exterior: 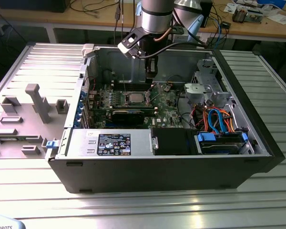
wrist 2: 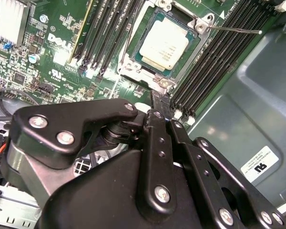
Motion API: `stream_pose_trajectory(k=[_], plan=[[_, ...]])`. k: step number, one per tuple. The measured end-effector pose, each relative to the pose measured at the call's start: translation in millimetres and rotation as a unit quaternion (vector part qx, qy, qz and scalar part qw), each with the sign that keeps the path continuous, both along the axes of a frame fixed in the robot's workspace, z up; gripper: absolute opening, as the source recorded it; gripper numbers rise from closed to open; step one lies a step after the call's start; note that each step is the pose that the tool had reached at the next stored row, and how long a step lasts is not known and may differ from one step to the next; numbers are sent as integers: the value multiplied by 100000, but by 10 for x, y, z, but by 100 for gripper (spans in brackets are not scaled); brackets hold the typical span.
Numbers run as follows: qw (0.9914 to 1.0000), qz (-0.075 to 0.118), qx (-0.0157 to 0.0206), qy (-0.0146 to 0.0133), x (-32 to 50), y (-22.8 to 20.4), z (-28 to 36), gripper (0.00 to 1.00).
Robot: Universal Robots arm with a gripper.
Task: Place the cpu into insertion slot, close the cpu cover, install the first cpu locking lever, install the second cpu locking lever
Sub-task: 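Close the cpu cover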
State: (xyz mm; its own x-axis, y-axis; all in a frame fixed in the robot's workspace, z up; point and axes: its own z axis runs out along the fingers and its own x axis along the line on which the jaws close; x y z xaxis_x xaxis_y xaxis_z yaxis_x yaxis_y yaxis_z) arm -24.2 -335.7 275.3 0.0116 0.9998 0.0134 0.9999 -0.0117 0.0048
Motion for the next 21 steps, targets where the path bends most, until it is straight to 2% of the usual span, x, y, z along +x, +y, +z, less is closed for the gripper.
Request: stream_pose_trajectory(k=[21], plan=[[100000,2,0,1,65,0,0,11]])
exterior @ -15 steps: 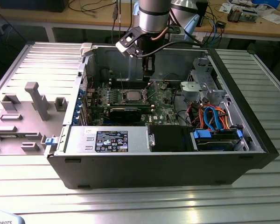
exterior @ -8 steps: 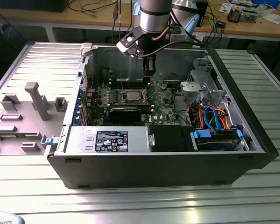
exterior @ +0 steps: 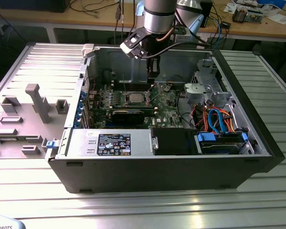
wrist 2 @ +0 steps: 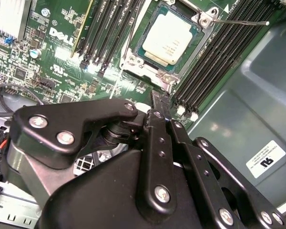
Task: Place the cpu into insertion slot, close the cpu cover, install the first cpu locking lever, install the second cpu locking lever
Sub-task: 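Close the cpu cover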
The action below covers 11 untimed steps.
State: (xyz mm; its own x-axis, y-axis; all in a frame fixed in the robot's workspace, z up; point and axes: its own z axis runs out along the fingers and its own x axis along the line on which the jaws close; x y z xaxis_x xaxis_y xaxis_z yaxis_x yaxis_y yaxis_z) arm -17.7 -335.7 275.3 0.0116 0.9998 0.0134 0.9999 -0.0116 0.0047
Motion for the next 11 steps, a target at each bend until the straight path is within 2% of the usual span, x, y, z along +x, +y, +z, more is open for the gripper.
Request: stream_pose_trajectory(k=[11], plan=[[100000,0,-1,-1,58,0,0,11]])
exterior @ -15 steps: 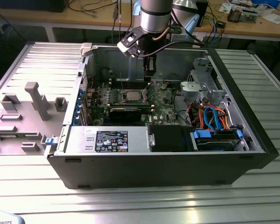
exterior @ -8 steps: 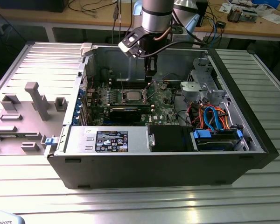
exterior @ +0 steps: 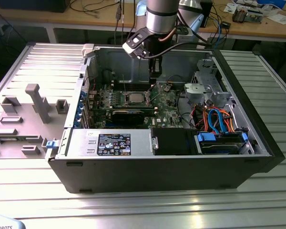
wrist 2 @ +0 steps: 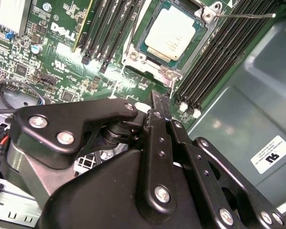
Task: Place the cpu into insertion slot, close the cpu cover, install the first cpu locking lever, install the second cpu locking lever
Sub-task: 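Close the cpu cover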
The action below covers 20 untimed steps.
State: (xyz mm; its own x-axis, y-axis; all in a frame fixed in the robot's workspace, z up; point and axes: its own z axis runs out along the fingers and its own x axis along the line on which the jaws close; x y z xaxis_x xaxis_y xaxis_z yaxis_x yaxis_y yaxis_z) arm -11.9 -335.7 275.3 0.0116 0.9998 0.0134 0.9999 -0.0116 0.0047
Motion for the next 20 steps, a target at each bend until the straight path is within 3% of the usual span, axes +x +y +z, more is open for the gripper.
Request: stream_pose_trajectory(k=[20], plan=[[100000,8,2,0,140,0,0,11]])
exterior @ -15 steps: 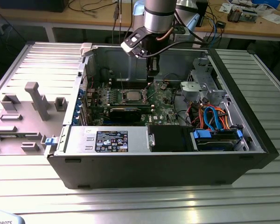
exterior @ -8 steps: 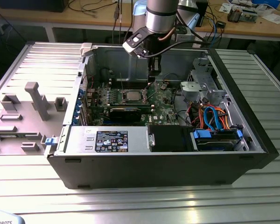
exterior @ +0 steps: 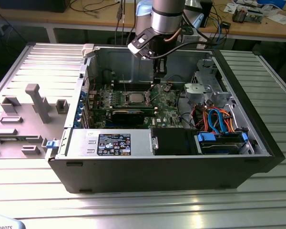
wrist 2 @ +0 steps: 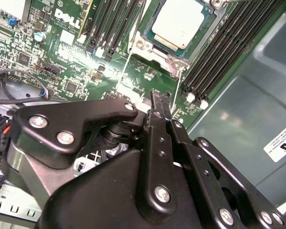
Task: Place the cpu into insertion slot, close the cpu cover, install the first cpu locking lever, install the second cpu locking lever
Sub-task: 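Close the cpu cover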
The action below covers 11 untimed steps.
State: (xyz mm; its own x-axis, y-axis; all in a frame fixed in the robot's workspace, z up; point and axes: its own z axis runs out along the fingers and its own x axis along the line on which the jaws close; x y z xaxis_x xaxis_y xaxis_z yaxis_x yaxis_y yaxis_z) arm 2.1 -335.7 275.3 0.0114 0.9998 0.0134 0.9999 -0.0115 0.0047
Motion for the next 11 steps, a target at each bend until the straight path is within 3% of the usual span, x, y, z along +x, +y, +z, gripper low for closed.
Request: stream_pose_trajectory(k=[11], plan=[[100000,1,1,0,23,0,0,11]])
